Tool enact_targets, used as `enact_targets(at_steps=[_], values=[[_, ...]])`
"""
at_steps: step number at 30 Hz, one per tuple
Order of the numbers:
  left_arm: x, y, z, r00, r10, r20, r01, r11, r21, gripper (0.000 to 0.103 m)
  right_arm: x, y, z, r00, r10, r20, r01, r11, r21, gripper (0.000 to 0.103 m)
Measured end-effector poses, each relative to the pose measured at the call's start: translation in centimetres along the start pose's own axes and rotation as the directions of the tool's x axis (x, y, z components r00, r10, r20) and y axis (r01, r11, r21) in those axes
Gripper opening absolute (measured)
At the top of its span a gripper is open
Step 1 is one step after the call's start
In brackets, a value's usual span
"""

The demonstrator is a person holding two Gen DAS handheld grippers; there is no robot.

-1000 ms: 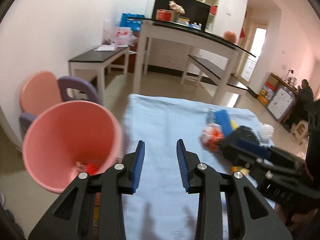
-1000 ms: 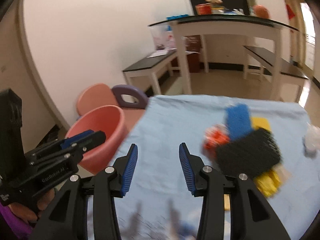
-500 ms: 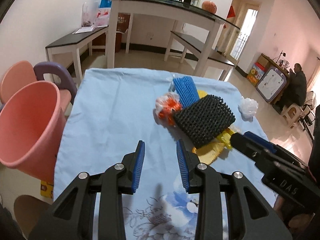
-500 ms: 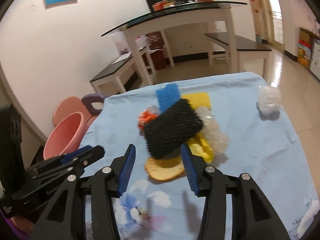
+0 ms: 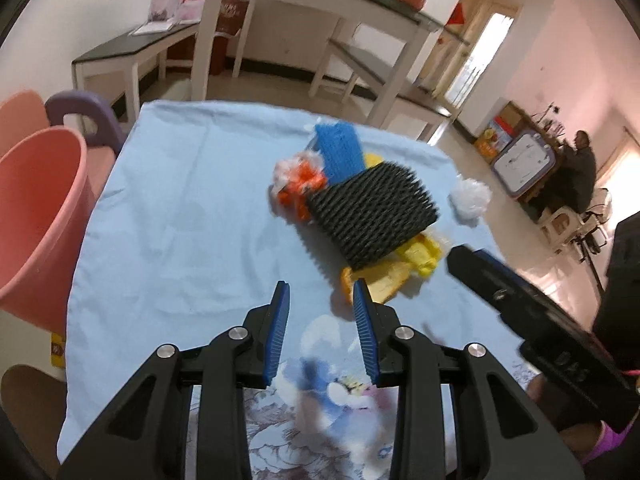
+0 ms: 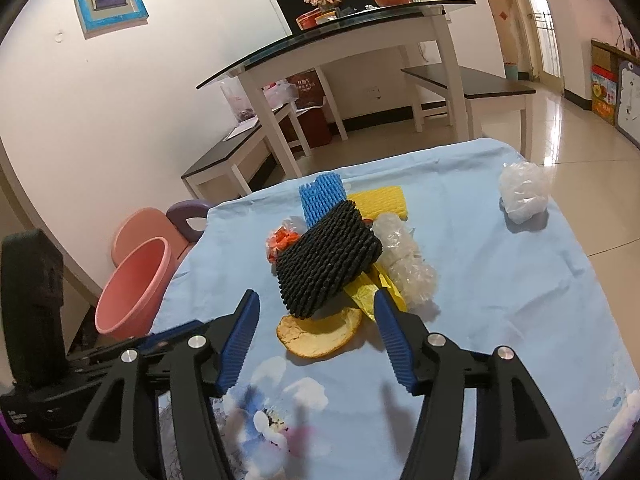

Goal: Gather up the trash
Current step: 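Move both tools back over the table toward the black mesh net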

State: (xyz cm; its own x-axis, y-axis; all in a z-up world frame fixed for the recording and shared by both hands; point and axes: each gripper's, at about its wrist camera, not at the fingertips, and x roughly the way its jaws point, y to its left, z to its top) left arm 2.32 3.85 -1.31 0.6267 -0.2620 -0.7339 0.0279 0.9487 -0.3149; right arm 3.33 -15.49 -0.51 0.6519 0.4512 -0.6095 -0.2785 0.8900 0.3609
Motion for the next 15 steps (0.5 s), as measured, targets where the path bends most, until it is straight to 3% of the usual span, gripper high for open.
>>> enact_targets(at_steps=[4,15], values=[[-0.4,-1.0,0.0,1.0,-0.008,0.018,0.007,0.999,0.043,0.033,-0.1,-0.5,0.0,1.0,0.0,0.006,-0.001,1.0,0.013,0.06],[1.4,-3.5,-0.1,0.999,0.006,-0.05,0.003,0.987,0.161,0.033,-1.1,-4.5,0.1,0.994,-0.1,0.034,0.098,0.993,0.059,0.06]])
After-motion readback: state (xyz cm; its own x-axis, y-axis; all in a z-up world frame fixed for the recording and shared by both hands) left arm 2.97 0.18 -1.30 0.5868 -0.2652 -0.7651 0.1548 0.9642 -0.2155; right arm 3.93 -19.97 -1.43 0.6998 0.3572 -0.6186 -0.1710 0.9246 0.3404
